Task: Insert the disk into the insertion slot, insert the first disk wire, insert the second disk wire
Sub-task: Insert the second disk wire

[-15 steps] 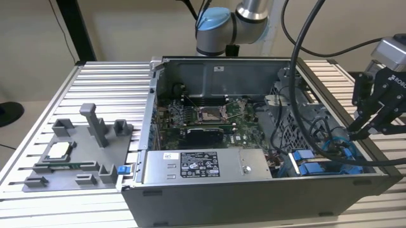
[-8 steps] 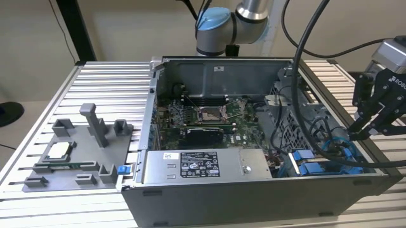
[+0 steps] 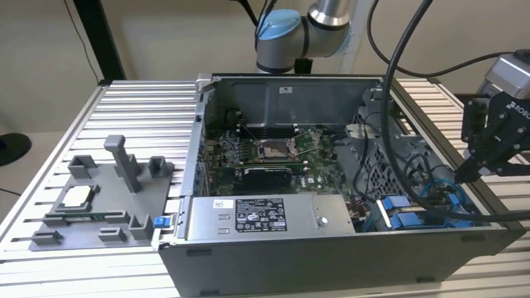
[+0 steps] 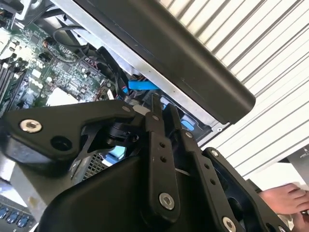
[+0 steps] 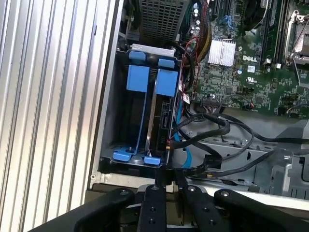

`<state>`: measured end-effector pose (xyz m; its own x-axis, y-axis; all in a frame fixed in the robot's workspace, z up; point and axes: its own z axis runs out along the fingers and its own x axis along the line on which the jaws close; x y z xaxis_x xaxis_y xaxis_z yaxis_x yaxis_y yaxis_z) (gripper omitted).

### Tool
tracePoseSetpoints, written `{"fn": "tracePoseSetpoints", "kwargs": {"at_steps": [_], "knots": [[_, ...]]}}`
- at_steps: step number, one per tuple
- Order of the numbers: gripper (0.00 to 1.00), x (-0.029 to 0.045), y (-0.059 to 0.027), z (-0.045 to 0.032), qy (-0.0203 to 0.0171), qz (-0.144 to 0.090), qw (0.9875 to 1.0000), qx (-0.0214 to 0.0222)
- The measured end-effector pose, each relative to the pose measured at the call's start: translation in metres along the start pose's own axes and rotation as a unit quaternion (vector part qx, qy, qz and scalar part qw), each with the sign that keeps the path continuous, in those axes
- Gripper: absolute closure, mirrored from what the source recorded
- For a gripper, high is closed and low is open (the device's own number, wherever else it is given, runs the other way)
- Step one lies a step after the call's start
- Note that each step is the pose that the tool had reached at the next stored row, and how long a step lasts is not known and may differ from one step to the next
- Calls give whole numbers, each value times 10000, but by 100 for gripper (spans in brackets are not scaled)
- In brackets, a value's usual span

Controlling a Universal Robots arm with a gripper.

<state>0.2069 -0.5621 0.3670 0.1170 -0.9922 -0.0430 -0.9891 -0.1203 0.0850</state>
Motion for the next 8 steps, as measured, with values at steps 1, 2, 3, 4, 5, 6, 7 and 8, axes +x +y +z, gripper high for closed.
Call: {"fn": "tracePoseSetpoints", "kwargs": {"at_steps": [1,2,3,4,5,6,7,8], "knots": [[0,0,0,1,0,0,10000,0],[0,0,0,1,0,0,10000,0],[0,0,0,2,0,0,10000,0],[0,0,0,2,0,0,10000,0],[0,0,0,2,0,0,10000,0],[0,0,0,3,0,0,10000,0],[0,0,-1,5,-1,0,10000,0],[0,0,-1,8,-1,0,10000,1]]}}
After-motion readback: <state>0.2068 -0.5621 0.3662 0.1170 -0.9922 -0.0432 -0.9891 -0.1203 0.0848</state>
